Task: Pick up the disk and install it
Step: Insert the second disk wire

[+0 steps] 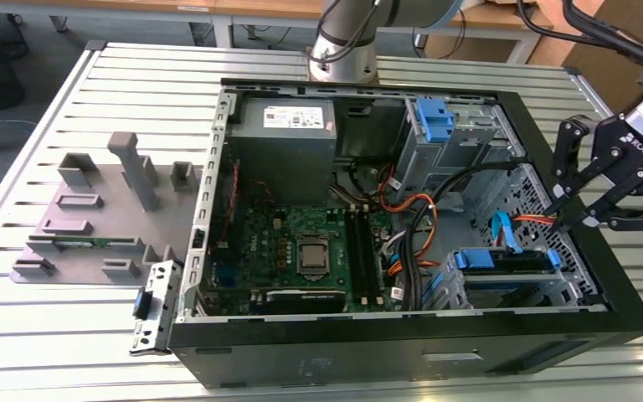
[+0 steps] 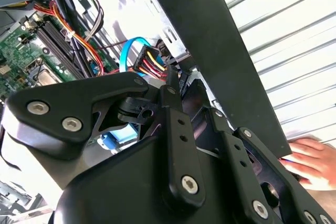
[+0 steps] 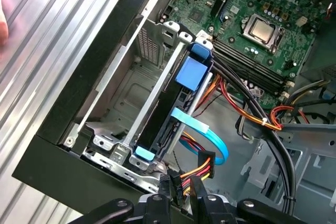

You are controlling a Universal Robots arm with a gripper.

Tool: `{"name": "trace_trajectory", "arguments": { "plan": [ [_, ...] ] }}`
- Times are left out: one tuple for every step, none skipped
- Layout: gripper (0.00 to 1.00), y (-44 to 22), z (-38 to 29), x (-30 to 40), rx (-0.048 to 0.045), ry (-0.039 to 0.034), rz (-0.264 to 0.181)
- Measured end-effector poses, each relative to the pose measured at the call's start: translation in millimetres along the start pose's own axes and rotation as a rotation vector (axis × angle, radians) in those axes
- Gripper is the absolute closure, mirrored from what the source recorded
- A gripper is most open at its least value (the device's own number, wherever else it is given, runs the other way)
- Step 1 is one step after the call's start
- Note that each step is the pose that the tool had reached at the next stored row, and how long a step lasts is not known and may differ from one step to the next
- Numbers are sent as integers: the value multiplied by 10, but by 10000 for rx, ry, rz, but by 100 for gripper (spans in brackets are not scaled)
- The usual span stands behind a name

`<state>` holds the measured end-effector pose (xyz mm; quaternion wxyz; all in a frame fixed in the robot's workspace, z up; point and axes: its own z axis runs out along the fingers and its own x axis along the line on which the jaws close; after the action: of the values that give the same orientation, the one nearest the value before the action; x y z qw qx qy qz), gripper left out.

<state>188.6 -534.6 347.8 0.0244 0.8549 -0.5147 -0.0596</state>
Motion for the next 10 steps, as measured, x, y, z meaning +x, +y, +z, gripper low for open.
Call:
{"name": "trace_trajectory", "arguments": {
  "plan": [
    [71,0,2,0,-7,6,-51],
    [71,-1,4,0,-13,12,-101],
    [71,-1,6,0,-19,20,-148],
    [71,-1,7,0,-26,27,-192],
    [71,-2,9,0,-32,34,-234],
    [71,-2,10,1,-37,41,-277],
    [71,-3,11,1,-43,47,-324],
    [71,-3,11,1,-47,53,-364],
    [71,-3,11,1,-48,53,-382],
    [71,-4,12,1,-48,53,-388]
  ]
}}
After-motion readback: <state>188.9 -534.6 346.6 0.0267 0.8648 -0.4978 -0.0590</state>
